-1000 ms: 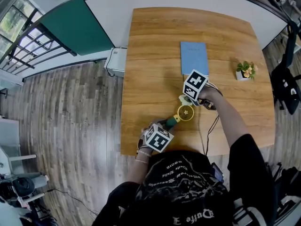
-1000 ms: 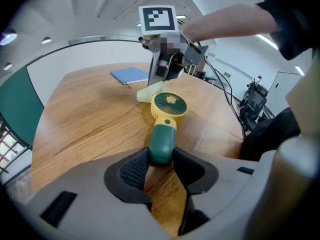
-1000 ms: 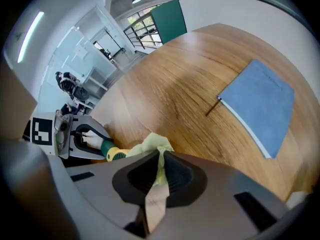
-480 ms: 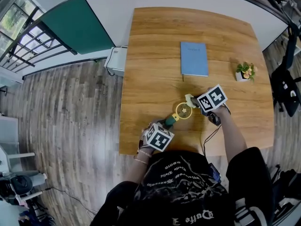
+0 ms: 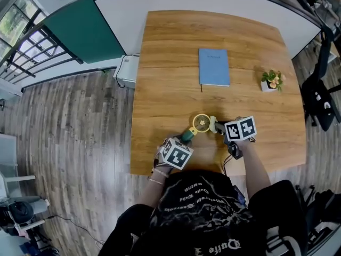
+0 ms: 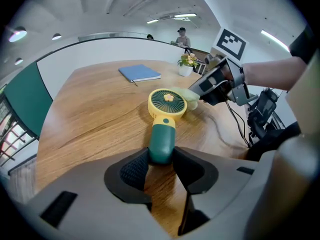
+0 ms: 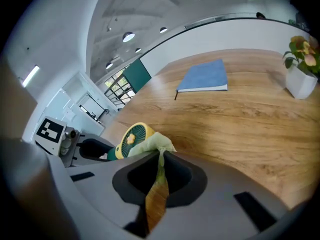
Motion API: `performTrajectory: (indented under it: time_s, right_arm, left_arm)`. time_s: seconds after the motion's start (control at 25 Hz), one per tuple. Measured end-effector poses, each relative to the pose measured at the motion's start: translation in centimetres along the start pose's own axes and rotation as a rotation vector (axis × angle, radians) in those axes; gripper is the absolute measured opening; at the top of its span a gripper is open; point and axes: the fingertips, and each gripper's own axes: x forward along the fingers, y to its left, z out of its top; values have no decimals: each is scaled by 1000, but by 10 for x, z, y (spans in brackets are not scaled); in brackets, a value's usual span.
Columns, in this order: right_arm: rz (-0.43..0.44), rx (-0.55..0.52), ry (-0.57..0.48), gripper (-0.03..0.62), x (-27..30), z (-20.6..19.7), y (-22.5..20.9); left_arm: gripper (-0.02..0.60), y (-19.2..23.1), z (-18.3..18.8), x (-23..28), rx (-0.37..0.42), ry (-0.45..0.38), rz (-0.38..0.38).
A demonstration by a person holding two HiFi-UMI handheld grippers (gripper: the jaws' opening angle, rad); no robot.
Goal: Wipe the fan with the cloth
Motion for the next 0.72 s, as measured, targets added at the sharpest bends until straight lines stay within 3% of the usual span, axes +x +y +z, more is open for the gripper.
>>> performTrajectory:
  time_s: [0.4,0.56,0.72]
  right_arm:
    - [-110,23,-78,31,2,-15,19]
    - [-159,-92,-88,30,8,-16,32]
    - [-170,-197,-58,30,10,-19,38]
  left_arm:
    - [173,-4,1,0,-36,32,60]
    - [173,-4,2,-1,-60,30,78]
    - [172,-7,3,1,-36,41,75]
